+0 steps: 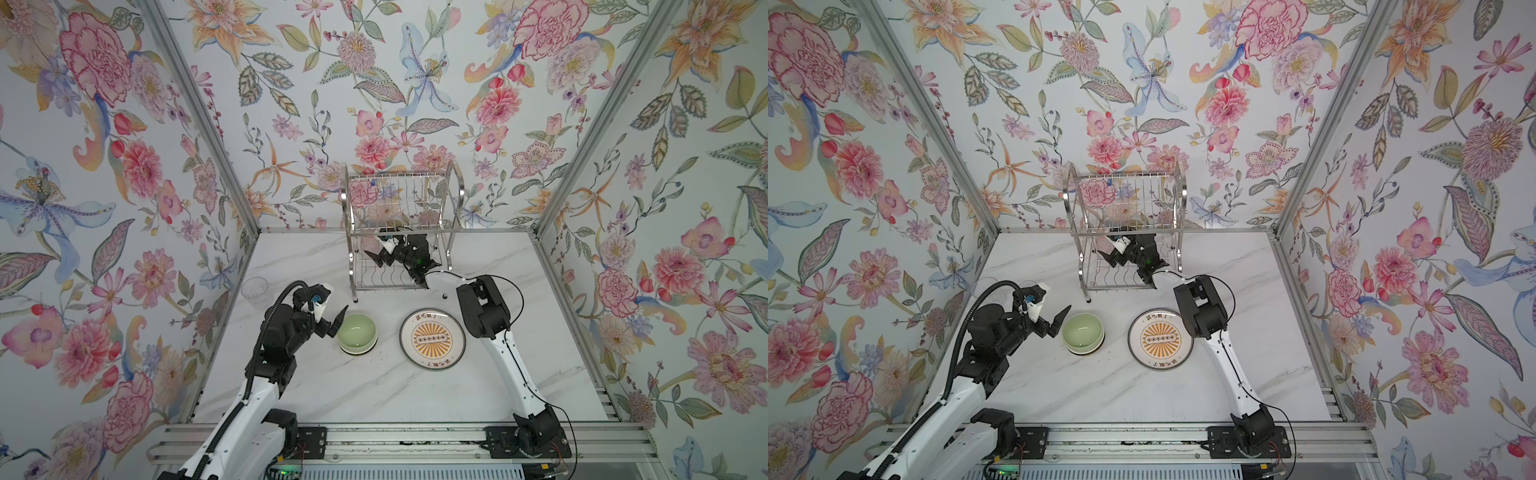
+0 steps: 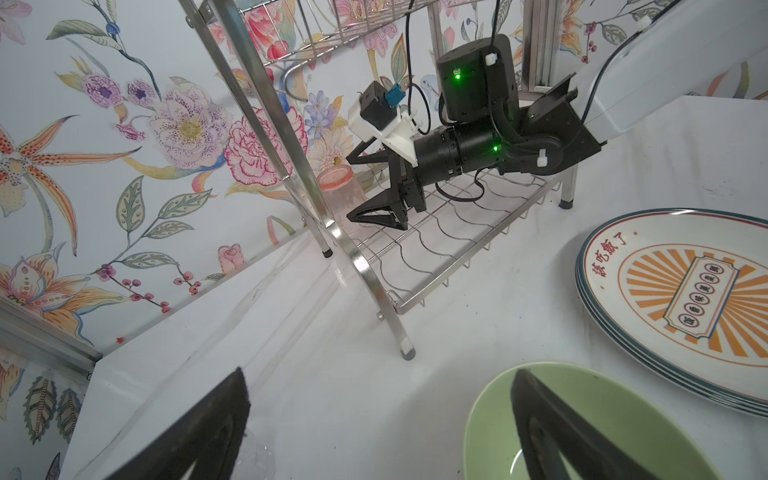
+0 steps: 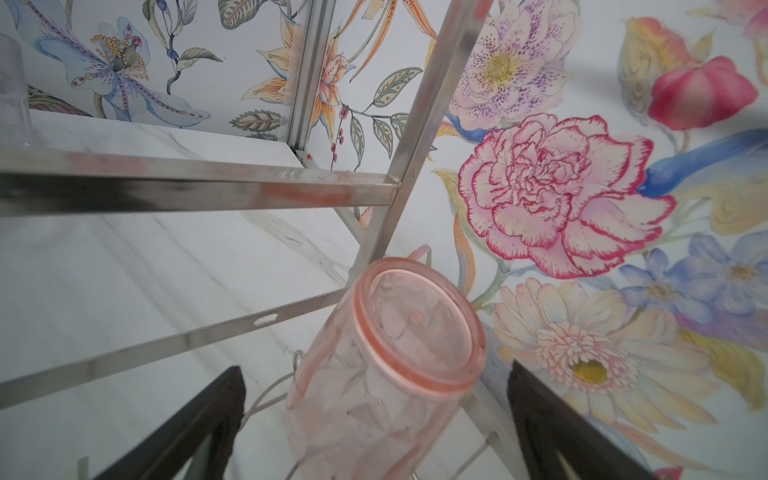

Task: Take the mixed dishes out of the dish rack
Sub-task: 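Position the open right gripper around the pink-rimmed glass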

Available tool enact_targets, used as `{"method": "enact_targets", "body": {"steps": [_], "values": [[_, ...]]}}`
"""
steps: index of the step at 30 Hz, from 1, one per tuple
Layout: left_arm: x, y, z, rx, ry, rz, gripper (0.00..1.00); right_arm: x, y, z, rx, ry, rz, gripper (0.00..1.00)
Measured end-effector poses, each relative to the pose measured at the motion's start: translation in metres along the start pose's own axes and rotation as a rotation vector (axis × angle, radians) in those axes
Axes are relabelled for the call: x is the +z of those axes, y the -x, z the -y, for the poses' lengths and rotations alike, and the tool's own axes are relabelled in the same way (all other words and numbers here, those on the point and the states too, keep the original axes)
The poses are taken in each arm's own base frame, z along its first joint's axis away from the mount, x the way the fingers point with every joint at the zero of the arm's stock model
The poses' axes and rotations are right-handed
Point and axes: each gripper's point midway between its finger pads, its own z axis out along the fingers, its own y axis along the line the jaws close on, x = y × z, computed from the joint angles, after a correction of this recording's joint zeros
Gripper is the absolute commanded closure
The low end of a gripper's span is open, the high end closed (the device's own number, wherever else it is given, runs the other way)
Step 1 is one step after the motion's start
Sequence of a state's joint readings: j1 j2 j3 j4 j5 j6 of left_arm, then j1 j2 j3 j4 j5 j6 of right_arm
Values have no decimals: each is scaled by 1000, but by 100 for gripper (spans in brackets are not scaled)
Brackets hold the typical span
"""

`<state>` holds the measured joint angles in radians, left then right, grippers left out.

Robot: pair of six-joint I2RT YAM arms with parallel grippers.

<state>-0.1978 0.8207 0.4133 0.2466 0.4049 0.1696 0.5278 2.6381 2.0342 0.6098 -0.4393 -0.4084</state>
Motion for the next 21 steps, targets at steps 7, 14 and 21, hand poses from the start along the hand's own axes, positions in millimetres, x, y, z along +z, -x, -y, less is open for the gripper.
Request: {"method": "enact_targets", "body": {"steps": [7, 14, 21], "values": [[-4, -1, -3, 12, 20, -21, 1, 10, 3, -2, -1, 43, 20, 1], [-11, 4, -6, 26, 46, -14, 1, 15, 5, -14, 14, 126, 26, 0], [-8, 3, -6, 31, 38, -36, 1, 14, 7, -20, 54, 160, 38, 5]]}}
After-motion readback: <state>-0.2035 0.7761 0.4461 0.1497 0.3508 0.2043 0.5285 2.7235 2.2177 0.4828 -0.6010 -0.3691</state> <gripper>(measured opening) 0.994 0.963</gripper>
